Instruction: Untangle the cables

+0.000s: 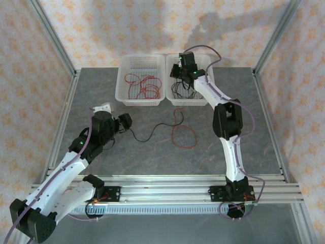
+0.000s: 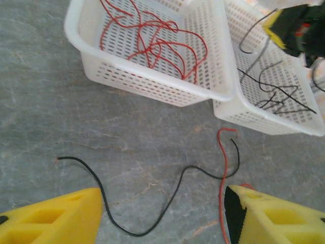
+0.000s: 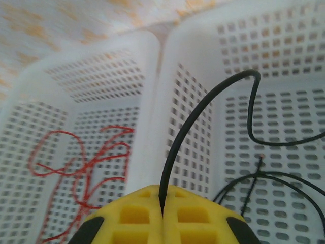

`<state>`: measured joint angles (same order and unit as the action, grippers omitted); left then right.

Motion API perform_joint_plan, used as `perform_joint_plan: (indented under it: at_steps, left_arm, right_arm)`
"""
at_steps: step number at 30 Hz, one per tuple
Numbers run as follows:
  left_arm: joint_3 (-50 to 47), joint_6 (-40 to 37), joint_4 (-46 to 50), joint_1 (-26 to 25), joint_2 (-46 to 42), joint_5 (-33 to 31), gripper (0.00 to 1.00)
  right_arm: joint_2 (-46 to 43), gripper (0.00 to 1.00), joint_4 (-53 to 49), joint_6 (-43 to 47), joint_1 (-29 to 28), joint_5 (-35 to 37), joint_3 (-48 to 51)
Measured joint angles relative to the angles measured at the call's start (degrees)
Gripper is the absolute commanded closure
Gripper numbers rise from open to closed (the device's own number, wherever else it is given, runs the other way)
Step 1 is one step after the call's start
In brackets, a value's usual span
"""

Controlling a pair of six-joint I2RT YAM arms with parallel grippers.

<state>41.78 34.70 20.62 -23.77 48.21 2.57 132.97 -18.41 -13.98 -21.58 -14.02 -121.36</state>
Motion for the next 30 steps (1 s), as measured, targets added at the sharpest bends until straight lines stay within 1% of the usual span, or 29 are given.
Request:
perform_joint_plan:
  at_steps: [3, 5, 6, 11, 14, 16, 20, 26, 30]
  left_arm:
    - [0.0, 0.7, 0.7, -3.3, 1.2, -0.4, 0.34]
    - [0.1, 1.4, 1.0, -5.9, 2.5, -1.1, 0.34]
    - [0.2, 1.8, 1.1, -7.6, 3.5, -1.6, 0.34]
    - [1.8, 3.9, 1.6, -15.7, 9.6, -4.1, 0.34]
    - [4.3, 5.0, 2.2, -20.9, 14.6, -6.1, 0.34]
    - [6.6, 5.8, 2.5, -24.4, 18.9, -6.7, 0.34]
    - [9.9, 6.5, 2.8, -28.1, 26.3, -7.1, 0.34]
    - [13.6, 7.0, 3.1, -29.1, 36.9, -5.8, 0.36]
    - [16.7, 6.7, 3.4, -29.1, 41.8, -4.7, 0.37]
  right_arm:
    - [2.7, 0.94, -3.0, -1.0, 0.0, 1.6, -1.5]
    - [3.5, 0.88, -4.9, -1.5, 0.0, 2.4, -1.5]
    - [3.7, 0.82, -5.6, -1.7, 0.0, 2.7, -1.5]
    - [3.9, 0.51, -7.3, -2.1, 0.0, 4.4, -1.5]
    - [3.9, 0.40, -8.2, -1.6, 0.0, 5.3, -1.5]
    - [3.8, 0.38, -8.4, -1.2, 0.0, 5.9, -1.5]
    - [2.1, 0.38, -8.7, -0.7, 0.0, 6.9, 1.3]
    - [-6.0, 0.39, -8.8, 0.3, 0.0, 7.5, 9.1]
    - [-14.4, 0.39, -7.5, 0.8, 0.0, 7.9, 15.7]
